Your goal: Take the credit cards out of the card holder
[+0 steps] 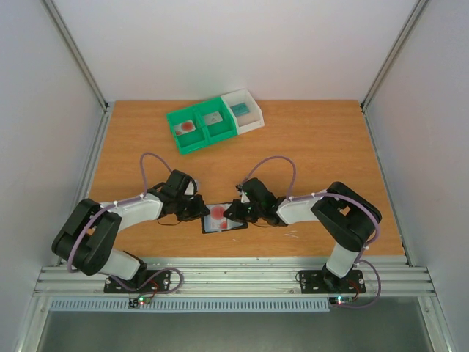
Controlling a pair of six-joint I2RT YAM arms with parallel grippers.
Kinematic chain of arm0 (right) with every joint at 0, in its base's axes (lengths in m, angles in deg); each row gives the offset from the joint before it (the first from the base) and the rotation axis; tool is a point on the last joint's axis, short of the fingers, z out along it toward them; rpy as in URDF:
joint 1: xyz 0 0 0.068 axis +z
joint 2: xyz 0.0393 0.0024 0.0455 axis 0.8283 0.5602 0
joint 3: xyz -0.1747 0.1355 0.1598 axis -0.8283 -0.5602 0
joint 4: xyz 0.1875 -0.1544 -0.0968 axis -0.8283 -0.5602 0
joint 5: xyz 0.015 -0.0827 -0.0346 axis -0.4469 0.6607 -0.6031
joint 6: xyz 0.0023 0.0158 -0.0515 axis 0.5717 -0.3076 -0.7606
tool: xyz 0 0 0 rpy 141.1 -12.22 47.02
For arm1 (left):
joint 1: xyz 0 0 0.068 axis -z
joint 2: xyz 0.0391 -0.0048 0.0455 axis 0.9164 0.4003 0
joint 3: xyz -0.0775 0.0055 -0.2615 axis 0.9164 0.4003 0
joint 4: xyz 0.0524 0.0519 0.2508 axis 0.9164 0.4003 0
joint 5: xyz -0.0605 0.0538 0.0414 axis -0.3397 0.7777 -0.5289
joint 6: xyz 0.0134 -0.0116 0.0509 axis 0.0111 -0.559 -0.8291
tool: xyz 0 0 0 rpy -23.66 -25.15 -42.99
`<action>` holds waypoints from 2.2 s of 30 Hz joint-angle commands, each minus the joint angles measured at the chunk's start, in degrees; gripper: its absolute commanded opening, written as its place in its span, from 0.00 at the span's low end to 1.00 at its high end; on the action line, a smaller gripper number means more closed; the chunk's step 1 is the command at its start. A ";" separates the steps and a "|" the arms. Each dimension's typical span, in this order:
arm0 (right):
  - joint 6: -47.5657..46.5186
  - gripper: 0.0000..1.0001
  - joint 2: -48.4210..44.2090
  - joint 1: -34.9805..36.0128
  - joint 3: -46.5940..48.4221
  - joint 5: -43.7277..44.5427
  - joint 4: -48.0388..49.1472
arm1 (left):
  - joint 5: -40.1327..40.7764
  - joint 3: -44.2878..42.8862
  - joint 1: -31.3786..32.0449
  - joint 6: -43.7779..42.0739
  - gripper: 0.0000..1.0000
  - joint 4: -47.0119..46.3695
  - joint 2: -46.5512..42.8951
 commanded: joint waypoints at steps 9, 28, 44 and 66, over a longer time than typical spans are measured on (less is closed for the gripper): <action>1.43 0.01 -3.00 -4.33 -6.94 -1.00 4.02 | 1.69 -0.29 -0.15 -2.17 0.13 -0.44 2.20; 2.11 0.01 -9.06 -6.91 -9.87 -1.53 2.21 | 1.52 -0.19 -0.15 -2.45 0.14 -1.12 2.19; -1.51 0.01 -18.19 -8.02 -8.33 1.92 -10.65 | 0.76 -0.17 -0.15 -2.29 0.16 -1.35 1.25; 5.40 0.01 -31.49 -7.92 -5.15 -0.06 -8.48 | -7.32 -3.59 0.22 5.95 0.71 2.07 -18.70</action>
